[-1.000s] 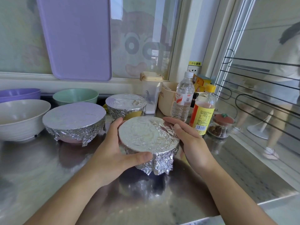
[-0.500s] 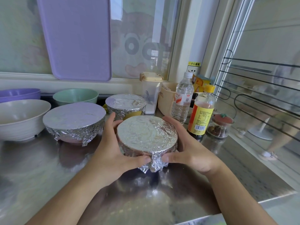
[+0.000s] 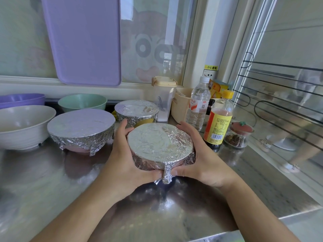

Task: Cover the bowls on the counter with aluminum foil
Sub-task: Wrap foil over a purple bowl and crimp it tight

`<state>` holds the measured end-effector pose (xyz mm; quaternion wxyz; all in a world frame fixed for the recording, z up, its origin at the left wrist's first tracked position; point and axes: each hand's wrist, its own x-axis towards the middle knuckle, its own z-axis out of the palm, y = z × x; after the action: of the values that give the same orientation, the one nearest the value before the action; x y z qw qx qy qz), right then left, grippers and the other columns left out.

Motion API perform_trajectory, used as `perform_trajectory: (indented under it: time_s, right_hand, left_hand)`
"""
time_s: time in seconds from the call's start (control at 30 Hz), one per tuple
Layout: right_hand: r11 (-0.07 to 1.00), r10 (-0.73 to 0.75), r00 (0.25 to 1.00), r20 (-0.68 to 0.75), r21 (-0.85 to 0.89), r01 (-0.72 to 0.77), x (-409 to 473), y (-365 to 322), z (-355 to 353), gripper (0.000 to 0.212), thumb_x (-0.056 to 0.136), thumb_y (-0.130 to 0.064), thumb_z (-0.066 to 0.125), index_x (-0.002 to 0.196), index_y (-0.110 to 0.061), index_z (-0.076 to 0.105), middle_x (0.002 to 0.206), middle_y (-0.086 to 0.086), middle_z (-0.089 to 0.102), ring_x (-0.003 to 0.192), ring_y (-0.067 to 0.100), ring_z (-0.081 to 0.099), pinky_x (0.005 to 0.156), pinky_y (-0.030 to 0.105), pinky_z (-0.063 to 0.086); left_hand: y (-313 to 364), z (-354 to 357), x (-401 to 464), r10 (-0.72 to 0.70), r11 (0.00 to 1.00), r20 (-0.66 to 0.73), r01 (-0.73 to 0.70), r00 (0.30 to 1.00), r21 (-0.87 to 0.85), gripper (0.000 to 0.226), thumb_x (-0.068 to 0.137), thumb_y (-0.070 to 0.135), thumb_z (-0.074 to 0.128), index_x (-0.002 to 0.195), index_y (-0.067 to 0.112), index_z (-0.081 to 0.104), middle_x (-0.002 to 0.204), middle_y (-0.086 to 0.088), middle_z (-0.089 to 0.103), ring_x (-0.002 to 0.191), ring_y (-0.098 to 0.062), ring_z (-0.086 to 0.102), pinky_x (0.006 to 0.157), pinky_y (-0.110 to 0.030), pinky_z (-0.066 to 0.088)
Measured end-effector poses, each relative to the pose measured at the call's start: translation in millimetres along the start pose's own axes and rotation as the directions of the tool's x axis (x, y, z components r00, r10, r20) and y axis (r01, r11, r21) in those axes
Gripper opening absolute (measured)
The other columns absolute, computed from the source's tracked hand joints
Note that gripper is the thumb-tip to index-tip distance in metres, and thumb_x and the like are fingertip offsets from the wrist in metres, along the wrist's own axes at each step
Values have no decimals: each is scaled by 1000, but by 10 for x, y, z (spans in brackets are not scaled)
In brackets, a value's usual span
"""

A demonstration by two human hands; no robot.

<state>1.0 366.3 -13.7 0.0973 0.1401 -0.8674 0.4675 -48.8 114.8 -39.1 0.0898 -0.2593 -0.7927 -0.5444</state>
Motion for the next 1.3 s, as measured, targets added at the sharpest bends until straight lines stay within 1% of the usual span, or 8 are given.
perform_trajectory:
  time_s: [0.1, 0.27, 0.53, 0.77, 0.87, 1.0, 1.2, 1.3]
  right_hand:
    - [1000, -10, 1000, -15, 11, 10, 9, 3, 14, 136, 68, -16, 102, 167, -35, 10, 155, -30, 41, 142, -6, 45, 115, 15, 38]
    - [1000, -26, 999, -43, 9, 27, 23, 3, 37, 140, 65, -18, 103, 167, -37, 8, 159, -24, 39, 141, -8, 45, 112, 9, 36]
    - [999, -51, 997, -50, 4, 51, -8, -93, 105, 139, 68, -21, 101, 167, -32, 4, 157, -28, 34, 139, -14, 44, 109, 6, 36]
    - [998, -27, 999, 20, -51, 28, -26, -93, 80, 143, 69, -36, 100, 164, -48, -7, 165, -32, 18, 148, -18, 22, 118, 9, 27]
    - [999, -27, 996, 81, -44, 31, -28, -66, 18, 141, 68, -31, 98, 162, -54, -5, 165, -37, 13, 153, -13, 14, 125, 23, 21]
    - [1000, -19, 996, 89, 5, 19, -25, -60, 24, 142, 63, -37, 97, 163, -48, -2, 158, -46, 19, 149, -17, 22, 117, 11, 25]
    - [999, -22, 1000, 19, -25, 23, -6, -31, 39, 138, 67, -27, 102, 166, -41, 5, 164, -30, 25, 149, -16, 23, 114, 3, 24]
    - [1000, -15, 1000, -12, -19, 15, -7, -20, 29, 134, 68, -21, 101, 165, -40, 10, 160, -29, 33, 146, -13, 33, 118, 14, 32]
  left_hand:
    - [37, 32, -6, 9, 1000, -24, -9, 1000, -5, 164, 40, 51, 103, 160, 45, -9, 145, 42, 24, 137, 20, 28, 103, 1, 24]
    - [96, 46, -11, 3, 1000, -26, -3, 1000, -7, 164, 30, 63, 99, 155, 54, -7, 157, 22, 27, 145, 4, 31, 119, -25, 28]
    - [194, 69, -40, -5, 1000, -53, 5, 999, 4, 169, 25, 69, 100, 155, 57, -8, 164, 18, 23, 150, -2, 28, 125, -41, 30]
    - [197, 74, -45, 5, 999, -72, -2, 997, 37, 164, 31, 64, 101, 155, 54, -5, 163, 18, 24, 149, -2, 29, 123, -37, 31]
    - [186, 75, -46, 8, 999, -75, -5, 997, 37, 164, 33, 58, 103, 156, 54, -5, 161, 21, 26, 147, 0, 29, 120, -32, 30]
    - [173, 76, -53, 25, 999, -77, -22, 997, 41, 161, 35, 58, 102, 157, 52, -3, 159, 20, 28, 146, -1, 31, 120, -33, 31]
    - [180, 63, -46, 21, 1000, -69, -19, 997, 20, 157, 36, 65, 98, 157, 51, -1, 159, 20, 30, 147, -1, 33, 123, -37, 33]
    - [162, 42, -34, 14, 1000, -55, -14, 998, 5, 160, 35, 66, 101, 156, 52, -2, 159, 23, 30, 147, 1, 32, 122, -35, 32]
